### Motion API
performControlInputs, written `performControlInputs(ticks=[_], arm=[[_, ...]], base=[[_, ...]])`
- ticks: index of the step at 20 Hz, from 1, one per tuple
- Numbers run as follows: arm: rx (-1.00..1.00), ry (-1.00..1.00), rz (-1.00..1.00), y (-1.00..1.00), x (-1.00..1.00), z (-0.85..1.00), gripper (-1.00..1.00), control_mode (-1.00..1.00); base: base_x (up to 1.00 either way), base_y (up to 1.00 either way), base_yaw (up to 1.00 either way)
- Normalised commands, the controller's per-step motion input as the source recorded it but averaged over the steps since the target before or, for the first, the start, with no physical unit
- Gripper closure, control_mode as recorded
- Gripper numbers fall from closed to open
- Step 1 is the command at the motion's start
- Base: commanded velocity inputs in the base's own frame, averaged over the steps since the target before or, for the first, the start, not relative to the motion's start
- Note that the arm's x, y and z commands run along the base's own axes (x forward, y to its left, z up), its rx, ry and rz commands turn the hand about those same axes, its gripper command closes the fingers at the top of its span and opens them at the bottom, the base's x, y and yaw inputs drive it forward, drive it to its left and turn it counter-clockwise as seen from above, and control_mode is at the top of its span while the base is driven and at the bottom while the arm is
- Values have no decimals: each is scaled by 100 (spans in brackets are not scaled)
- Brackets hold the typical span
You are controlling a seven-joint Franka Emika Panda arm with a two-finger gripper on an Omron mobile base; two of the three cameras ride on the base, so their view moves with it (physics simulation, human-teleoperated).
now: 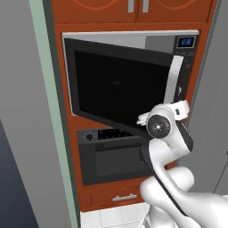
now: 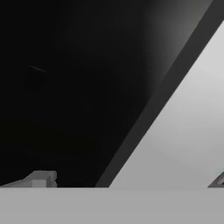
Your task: Pick the mug from the counter and place it inside the microwave. Then close the microwave.
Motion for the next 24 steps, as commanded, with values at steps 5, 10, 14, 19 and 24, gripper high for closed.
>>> performControlInputs(ticks=[5, 10, 14, 19, 24], arm=[[1, 0, 12, -33, 56, 0, -100, -100], [2, 0, 12, -34, 59, 0, -100, -100], [1, 0, 12, -32, 58, 0, -100, -100], [0, 1, 10, -24, 57, 0, -100, -100], [0, 2, 7, -12, 63, 0, -100, -100]], base=[[0, 0, 0], [0, 0, 0], [0, 0, 0], [0, 0, 0], [0, 0, 0]])
